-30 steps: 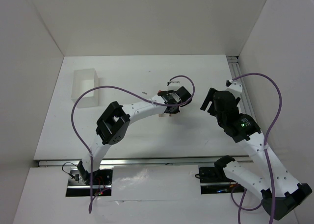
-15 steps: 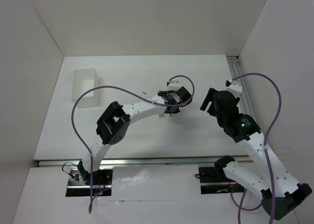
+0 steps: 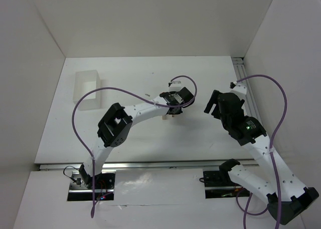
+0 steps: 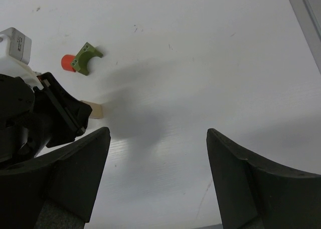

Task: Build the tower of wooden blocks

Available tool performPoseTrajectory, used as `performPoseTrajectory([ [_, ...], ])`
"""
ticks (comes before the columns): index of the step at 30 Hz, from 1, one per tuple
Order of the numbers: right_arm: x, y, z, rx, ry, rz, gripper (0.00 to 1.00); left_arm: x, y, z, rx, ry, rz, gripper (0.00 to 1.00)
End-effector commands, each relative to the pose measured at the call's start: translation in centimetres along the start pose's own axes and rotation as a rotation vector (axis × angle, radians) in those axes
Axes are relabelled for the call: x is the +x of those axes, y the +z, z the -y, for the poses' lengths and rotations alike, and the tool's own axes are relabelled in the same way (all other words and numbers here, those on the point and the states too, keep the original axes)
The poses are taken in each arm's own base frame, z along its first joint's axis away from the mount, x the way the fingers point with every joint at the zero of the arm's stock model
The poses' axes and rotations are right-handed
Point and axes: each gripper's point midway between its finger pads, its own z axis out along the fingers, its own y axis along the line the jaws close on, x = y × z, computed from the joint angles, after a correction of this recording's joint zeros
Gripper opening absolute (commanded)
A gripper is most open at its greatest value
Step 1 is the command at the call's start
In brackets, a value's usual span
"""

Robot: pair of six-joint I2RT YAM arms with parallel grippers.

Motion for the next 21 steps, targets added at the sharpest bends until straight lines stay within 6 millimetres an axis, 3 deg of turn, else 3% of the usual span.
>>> performPoseTrajectory([
  [1,-0.1,0.0,-0.1,-0.001,0.011,0.001,0.85,1.4,0.0,-1.5,-0.038,0.006,-0.048,0.00],
  [14,0.6,0.3,0.2,0.008,0.002,-0.012,0.85,1.6,-1.0,-2.6,-0.049,0.023,-0.058,0.00],
  [21,0.5,0.3,-0.1,-0.004,0.006,-0.010,0.85,1.7,-1.9,-1.6,-0.019,0.039,-0.055,0.00],
])
